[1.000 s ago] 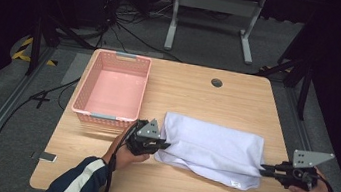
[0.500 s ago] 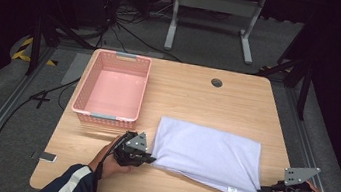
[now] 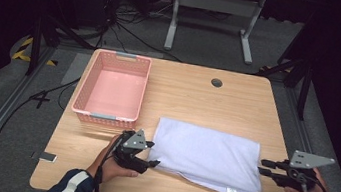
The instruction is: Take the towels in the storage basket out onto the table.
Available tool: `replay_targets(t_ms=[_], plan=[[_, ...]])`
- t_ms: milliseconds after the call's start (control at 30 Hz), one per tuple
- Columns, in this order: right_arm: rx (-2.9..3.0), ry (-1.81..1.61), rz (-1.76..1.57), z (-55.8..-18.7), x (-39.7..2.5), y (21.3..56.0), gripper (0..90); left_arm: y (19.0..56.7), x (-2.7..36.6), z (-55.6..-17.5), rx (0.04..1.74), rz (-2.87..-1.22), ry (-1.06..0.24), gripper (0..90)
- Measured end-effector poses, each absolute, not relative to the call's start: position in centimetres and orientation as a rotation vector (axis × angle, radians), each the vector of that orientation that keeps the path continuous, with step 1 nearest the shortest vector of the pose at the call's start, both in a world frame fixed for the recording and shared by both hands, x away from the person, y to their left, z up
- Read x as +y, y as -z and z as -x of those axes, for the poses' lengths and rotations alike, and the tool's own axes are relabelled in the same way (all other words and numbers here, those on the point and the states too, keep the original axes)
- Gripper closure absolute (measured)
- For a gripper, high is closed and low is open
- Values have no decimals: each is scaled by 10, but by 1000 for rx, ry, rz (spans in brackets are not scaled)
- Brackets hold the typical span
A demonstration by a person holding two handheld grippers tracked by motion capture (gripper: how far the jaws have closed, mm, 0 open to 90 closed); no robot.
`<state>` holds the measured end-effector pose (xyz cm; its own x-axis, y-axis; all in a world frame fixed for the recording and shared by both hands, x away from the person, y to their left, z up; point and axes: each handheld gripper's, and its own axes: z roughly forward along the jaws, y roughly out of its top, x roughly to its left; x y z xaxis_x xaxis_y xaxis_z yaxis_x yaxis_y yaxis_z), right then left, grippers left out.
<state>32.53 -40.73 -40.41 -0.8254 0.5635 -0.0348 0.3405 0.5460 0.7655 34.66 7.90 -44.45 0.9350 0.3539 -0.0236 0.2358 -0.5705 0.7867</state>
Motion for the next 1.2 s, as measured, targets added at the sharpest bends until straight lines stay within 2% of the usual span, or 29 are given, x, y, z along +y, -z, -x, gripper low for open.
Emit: replay_targets(t_ms=[100,167,200,300,400,567,633,700,767,900,1000,1033,1100,1133,1200], plan=[[2608,-1134,-697,-331,-383,416,747,450,66,-349,370,-2256,-150,419],[2689,-1067,-635,-329,-370,427,769,453,62,-349,354,-2280,-136,558],[2689,-1067,-635,-329,-370,427,769,456,60,-350,335,-2325,-142,558],[2796,-1013,-584,-321,-362,443,784,461,61,-348,336,-2330,-135,696],[2799,-1034,-606,-317,-366,445,792,460,64,-343,343,-2336,-131,785],[2827,-1022,-572,-310,-371,444,768,458,71,-319,337,-2341,-123,788],[2821,-995,-546,-310,-366,439,650,456,76,-313,368,-2321,-127,709],[2799,-1017,-538,-314,-360,433,620,454,88,-306,466,-2285,-176,594],[2761,-1048,-538,-322,-348,423,547,453,99,-304,582,-2240,-202,432],[2679,-1115,-530,-350,-307,405,488,456,109,-302,733,-2175,-176,267],[2692,-1137,-464,-383,-251,397,445,461,100,-299,752,-2188,-154,203],[2692,-1137,-464,-383,-251,397,445,461,100,-299,752,-2188,-154,198],[2707,-1146,-445,-402,-221,395,441,463,96,-300,752,-2202,-153,187],[2725,-1130,-404,-419,-192,396,417,464,93,-302,762,-2187,-141,172],[2744,-1128,-419,-428,-179,399,411,466,87,-305,782,-2210,-133,170]])
